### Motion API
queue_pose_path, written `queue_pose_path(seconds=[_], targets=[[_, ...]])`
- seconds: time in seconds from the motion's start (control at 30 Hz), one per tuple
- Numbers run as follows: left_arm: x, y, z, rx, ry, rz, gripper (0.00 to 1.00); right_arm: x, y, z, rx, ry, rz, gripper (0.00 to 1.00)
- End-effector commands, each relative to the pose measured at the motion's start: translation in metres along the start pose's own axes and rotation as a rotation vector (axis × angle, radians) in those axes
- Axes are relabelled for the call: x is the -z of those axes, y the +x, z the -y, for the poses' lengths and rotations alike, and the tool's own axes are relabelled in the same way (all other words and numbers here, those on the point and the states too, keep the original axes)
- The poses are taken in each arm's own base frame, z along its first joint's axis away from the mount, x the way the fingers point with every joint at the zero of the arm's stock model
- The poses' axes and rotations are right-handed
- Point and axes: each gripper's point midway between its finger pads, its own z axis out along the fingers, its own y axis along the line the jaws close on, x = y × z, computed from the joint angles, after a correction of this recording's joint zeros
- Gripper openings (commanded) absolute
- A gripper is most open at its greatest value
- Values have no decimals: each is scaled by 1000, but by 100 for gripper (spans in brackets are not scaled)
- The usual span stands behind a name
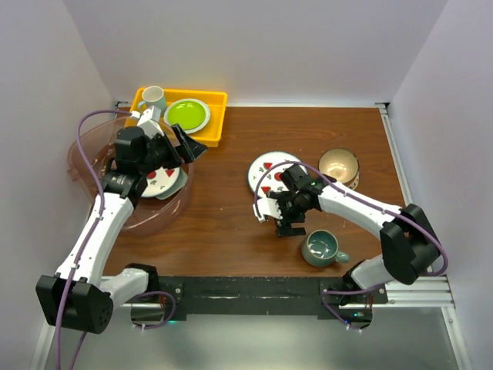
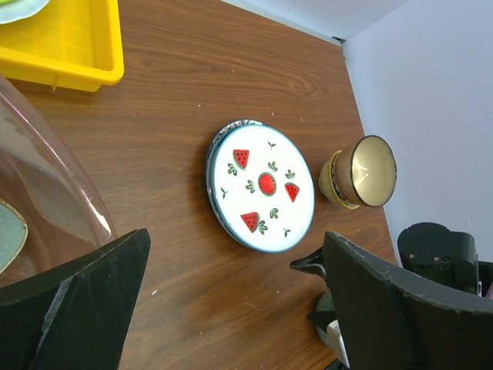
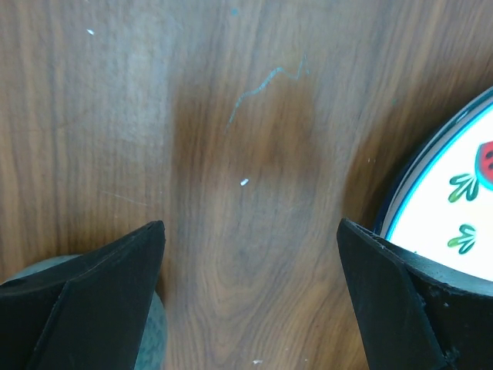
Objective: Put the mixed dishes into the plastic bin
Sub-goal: Pick up the plate at the center of the board.
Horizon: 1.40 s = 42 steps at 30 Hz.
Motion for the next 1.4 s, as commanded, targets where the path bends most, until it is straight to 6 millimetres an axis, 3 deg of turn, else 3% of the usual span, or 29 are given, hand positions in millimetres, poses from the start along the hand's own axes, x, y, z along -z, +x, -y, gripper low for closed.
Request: queue_pose_path(seconds=[0.0,0.2,0.47,0.6,0.9,1.2,1.37], targets=[[-4,-3,1,-23,12,17,100,5,-3,23,1,133,-5,95],[-3,-2,1,-25,9,16,100,3,-3,36,-39,186,-4,84],[-3,-2,0,-23,7,16,100,22,-43,50,-55,169,118,77],[-2,-1,-2,-22,-8,18,100,20,-45,69,-92,218,109,74],[-1,-2,-5,-24,-30,24,100,-3,-18,101,-175,301,-6,55],[1,-2,-12,-19,-64,31,100,-16,-7,102,-197,308,-39,44],[1,-3,-16,-10,-88,39,100,-22,-1,101,-211,313,-50,28]])
